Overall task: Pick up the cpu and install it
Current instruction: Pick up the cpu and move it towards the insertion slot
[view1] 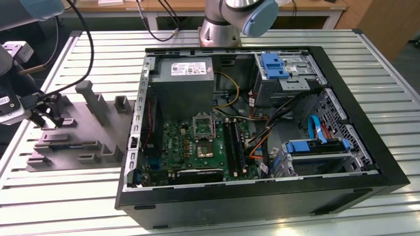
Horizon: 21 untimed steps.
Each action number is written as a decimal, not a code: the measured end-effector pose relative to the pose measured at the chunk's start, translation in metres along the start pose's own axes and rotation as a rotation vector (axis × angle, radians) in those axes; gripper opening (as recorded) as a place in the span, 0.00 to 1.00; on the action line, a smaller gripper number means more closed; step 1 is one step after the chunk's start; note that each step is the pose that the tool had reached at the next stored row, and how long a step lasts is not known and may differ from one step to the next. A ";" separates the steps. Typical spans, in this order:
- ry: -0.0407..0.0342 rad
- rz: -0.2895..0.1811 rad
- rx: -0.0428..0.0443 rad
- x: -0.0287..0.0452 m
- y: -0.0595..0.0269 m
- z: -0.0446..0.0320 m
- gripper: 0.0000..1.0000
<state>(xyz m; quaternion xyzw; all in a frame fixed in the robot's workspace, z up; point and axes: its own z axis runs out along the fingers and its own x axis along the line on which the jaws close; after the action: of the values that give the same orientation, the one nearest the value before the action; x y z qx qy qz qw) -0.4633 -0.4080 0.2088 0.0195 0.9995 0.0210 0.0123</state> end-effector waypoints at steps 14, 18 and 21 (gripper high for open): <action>-0.0001 0.000 -0.0001 -0.0001 0.0003 -0.0063 0.47; -0.0001 0.000 -0.0001 -0.0002 0.0003 -0.0069 0.47; 0.0000 0.000 0.0000 -0.0002 0.0004 -0.0102 0.47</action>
<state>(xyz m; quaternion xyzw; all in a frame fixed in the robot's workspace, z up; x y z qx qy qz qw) -0.4633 -0.4080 0.2190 0.0195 0.9995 0.0210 0.0123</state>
